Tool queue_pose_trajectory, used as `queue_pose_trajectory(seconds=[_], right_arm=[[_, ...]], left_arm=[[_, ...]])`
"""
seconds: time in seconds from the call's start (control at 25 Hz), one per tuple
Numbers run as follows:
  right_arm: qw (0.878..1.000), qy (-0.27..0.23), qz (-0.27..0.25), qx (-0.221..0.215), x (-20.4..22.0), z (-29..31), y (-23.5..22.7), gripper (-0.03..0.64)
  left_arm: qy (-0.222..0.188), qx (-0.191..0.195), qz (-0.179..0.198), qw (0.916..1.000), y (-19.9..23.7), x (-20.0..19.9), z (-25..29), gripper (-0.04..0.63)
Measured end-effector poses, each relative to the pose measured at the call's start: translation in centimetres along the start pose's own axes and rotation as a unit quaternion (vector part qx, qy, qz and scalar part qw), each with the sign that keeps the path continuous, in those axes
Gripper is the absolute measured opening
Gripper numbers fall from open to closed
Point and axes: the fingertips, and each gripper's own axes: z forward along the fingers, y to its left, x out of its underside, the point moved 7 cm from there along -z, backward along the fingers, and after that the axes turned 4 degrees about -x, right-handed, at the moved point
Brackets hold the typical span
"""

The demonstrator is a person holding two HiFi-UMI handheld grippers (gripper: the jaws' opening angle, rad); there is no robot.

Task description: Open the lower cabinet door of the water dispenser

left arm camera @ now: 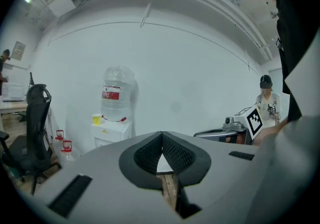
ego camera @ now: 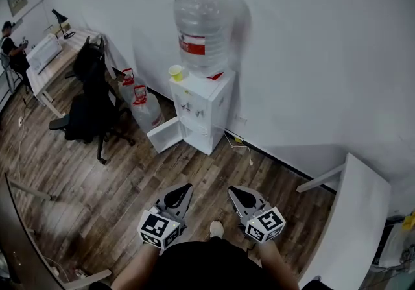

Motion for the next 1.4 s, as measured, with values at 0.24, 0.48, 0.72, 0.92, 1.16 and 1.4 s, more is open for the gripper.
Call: queue_pose_trajectory(seconds=[0.24, 0.48, 0.72, 0.92, 1.16, 1.4], right_arm=[[1.0, 0.005, -0.001, 0.024, 1.1, 0.2, 4.5, 0.026], [0.999, 0.002, -0.011, 0.036, 2.0, 0.6, 11.0, 0.026], [0.998, 0.004, -0.022, 0.055, 3.6, 0.8, 17.8, 0.025], [0.997, 0.0, -0.022, 0.07, 5.0, 0.6, 23.8, 0.023], [0.996, -0.005, -0.026, 0.091, 5.6, -0.5, 28.1, 0.023], [0.995, -0.014, -0.02, 0.098, 5.7, -2.2, 29.7, 0.023]], left_arm=[[-0.011, 0.007, -0.003, 0.9999, 1.9, 0.8, -4.4, 0.014], [-0.02, 0.009, -0.012, 0.9997, 3.7, 2.5, -10.7, 0.014], [-0.032, 0.011, -0.021, 0.9992, 5.6, 4.4, -17.6, 0.014], [-0.023, 0.009, -0.029, 0.9993, 7.1, 7.1, -24.0, 0.014], [-0.016, 0.013, -0.038, 0.9991, 8.2, 9.1, -28.2, 0.014], [-0.026, 0.021, -0.036, 0.9988, 7.1, 9.1, -29.1, 0.014]])
